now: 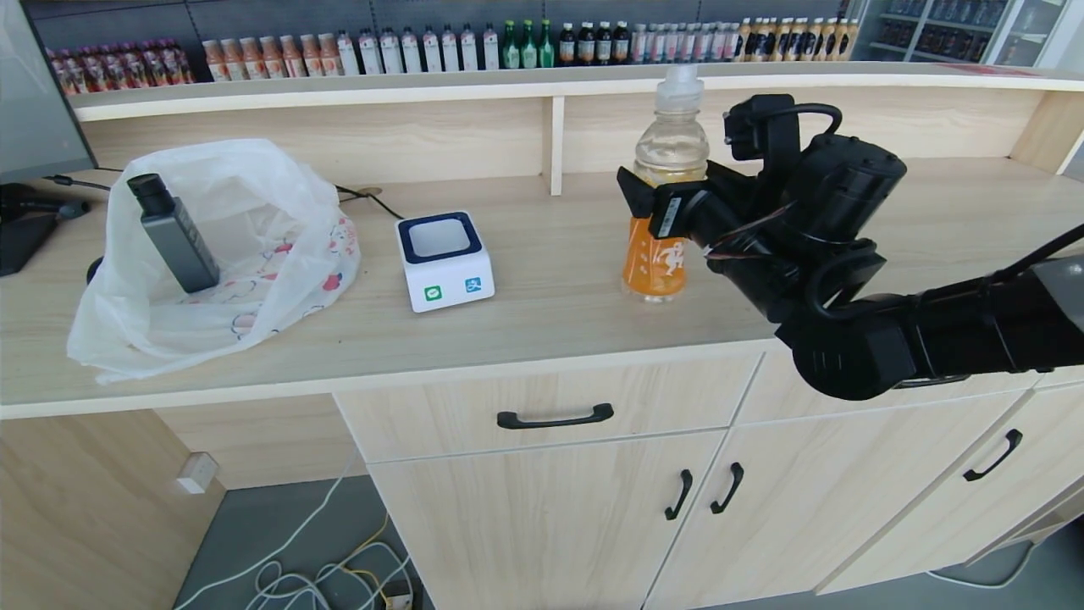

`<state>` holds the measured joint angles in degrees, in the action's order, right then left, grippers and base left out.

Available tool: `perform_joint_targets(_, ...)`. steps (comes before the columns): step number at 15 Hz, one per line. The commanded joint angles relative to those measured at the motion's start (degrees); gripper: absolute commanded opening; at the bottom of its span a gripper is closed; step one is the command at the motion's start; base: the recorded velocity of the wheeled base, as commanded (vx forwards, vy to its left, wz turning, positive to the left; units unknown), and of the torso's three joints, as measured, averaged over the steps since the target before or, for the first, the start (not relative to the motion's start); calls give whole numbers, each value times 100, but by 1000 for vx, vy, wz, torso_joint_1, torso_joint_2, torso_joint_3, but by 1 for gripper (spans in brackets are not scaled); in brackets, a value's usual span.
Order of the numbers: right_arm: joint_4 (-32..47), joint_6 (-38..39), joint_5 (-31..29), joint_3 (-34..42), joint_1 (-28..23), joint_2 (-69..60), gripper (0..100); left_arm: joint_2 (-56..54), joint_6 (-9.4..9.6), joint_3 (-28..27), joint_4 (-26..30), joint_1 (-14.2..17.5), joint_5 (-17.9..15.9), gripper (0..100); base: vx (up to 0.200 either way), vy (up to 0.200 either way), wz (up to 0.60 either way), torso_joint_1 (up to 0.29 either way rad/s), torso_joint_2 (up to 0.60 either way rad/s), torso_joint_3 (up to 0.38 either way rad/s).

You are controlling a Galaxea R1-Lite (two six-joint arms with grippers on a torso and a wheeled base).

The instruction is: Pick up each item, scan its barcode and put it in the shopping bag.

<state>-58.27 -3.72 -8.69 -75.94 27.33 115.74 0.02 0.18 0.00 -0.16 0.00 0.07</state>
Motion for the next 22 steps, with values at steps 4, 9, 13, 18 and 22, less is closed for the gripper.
perform_joint_targets(4, 0, 3, -1, -141, -17, 168, 100, -2, -1, 0, -2, 0, 1, 100, 0, 0, 0, 0, 0, 0)
perform_joint_targets(9, 0, 3, -1, -194, -17, 151, 0, -2, -1, 0, -2, 0, 1, 100, 0, 0, 0, 0, 0, 0)
perform_joint_targets(13, 9, 3, 52, -273, -17, 151, 0, -2, -1, 0, -2, 0, 1, 100, 0, 0, 0, 0, 0, 0)
perform_joint_targets(18, 9, 3, 61, -273, -17, 72, 0, -2, -1, 0, -2, 0, 1, 100, 0, 0, 0, 0, 0, 0)
perform_joint_targets(22, 0, -6, 52, -220, 18, -253, 0, -2, -1, 0, -2, 0, 1, 100, 0, 0, 0, 0, 0, 0)
